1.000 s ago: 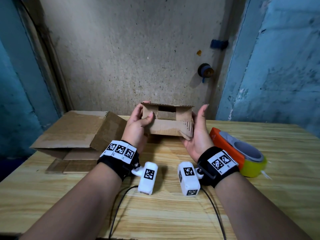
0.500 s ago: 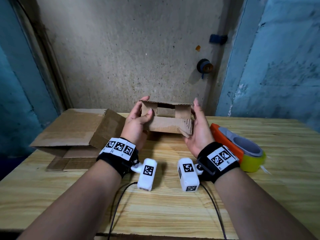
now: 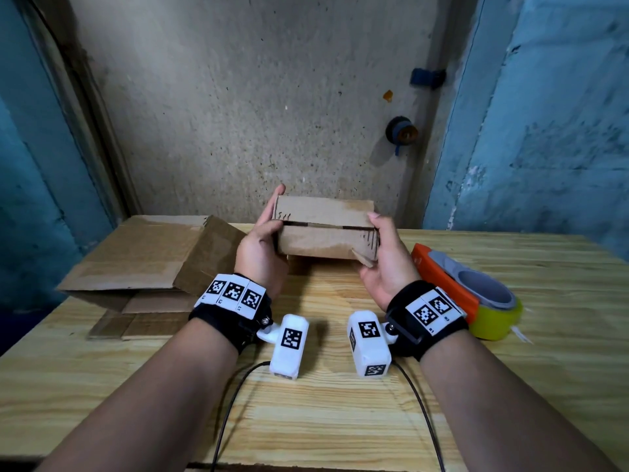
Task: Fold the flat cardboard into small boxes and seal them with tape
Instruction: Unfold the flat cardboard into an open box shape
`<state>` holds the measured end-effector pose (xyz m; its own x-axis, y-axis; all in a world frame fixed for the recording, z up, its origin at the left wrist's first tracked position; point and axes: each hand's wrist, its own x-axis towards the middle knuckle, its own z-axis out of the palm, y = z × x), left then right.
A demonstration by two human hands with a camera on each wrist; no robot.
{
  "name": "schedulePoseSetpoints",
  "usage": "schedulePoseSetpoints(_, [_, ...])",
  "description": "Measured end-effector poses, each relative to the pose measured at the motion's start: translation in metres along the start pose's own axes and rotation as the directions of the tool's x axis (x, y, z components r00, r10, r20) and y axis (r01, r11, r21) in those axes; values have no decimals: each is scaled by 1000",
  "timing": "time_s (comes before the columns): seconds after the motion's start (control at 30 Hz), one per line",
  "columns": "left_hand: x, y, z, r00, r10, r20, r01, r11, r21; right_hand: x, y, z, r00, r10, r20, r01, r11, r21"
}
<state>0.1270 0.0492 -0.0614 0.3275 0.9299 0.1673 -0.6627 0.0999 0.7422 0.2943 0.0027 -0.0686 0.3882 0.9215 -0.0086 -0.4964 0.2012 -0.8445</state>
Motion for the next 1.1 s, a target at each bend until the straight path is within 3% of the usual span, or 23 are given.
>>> schedulePoseSetpoints(0.03, [-2,1,-2,999,44,8,-43,999,-25,1,1,1,1000,-21,-12,20,999,-33])
schedulePoseSetpoints(0.1, [1,0,-1,991,130,-43,-124,985,118,3,4,1,998,-53,-25,51,996,-74])
schedulePoseSetpoints(0.17, [6,3,-2,999,46,10,-47,990,133,4,5,0,997,-70,-18,68,994,-87])
schedulePoseSetpoints(0.27, [10,-4,-8,994,98,40,-106,948,300,4,5,0,996,-86,2,86,992,-97])
schedulePoseSetpoints(0.53, [16,-13,-16,981,175,82,-193,883,429,0,4,2,994,-107,34,111,978,-174])
schedulePoseSetpoints(0.7, [18,-17,-20,958,212,195,-288,719,633,5,2,-2,989,-143,40,148,950,-274])
schedulePoseSetpoints(0.8, [21,-18,-22,944,221,245,-330,669,667,4,1,-3,989,-137,59,148,938,-314])
schedulePoseSetpoints(1.1, [24,-20,-29,940,265,213,-337,644,687,-1,-6,0,988,-133,80,154,903,-400])
